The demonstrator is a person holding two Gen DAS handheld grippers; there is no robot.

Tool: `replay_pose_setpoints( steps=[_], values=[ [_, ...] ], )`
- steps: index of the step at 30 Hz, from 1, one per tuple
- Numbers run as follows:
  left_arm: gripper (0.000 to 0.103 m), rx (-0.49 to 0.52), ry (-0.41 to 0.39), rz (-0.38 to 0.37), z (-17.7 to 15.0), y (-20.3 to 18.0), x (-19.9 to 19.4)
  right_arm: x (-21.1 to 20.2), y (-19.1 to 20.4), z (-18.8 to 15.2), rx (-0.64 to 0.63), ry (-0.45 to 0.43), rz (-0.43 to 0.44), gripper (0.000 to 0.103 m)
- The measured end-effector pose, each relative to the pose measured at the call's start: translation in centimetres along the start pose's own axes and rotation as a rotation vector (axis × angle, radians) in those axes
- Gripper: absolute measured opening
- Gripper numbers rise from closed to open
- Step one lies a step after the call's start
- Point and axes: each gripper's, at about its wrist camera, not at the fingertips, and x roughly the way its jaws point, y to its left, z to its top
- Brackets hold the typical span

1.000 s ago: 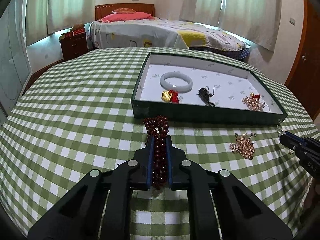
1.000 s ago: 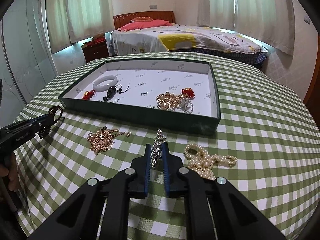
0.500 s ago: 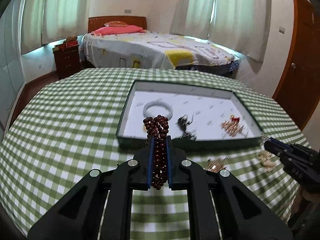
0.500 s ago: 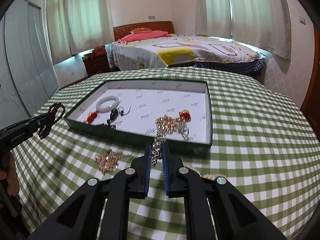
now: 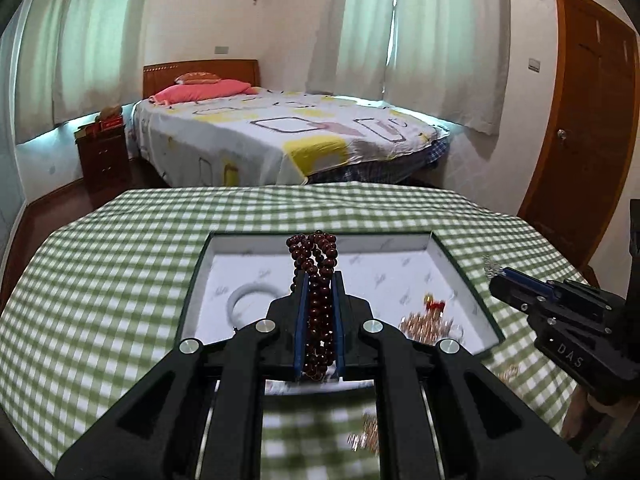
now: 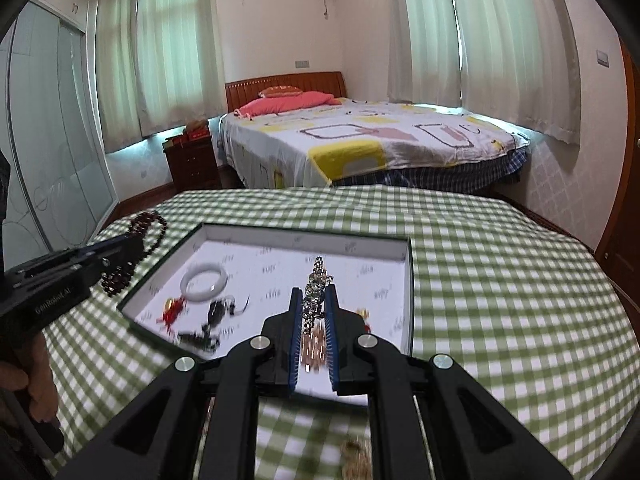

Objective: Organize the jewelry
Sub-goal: 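Carry the bead strand and silver brooch over the green tray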

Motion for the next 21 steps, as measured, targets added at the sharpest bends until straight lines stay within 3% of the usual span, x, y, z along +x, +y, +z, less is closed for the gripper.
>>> replay_pose_setpoints(
  steps=[7, 16, 21],
  values=[
    [0.011, 0.018, 0.033, -0.012, 1.5, -1.0, 4.5, 3.5, 0.1, 1.8, -0.009, 0.002, 0.010, 0.011],
    [0.011, 0.011, 0.168, -0.007, -0.2, -0.9, 11.3, 9.8, -0.5, 0.7, 0.002, 0.119, 0.001, 0.011],
    [0.011, 0.010, 0.234, -0.006, -0.7, -0.6, 13.6, 11.1, -0.7, 0.3, 0.012, 0.164, -0.004, 0.011]
  ],
)
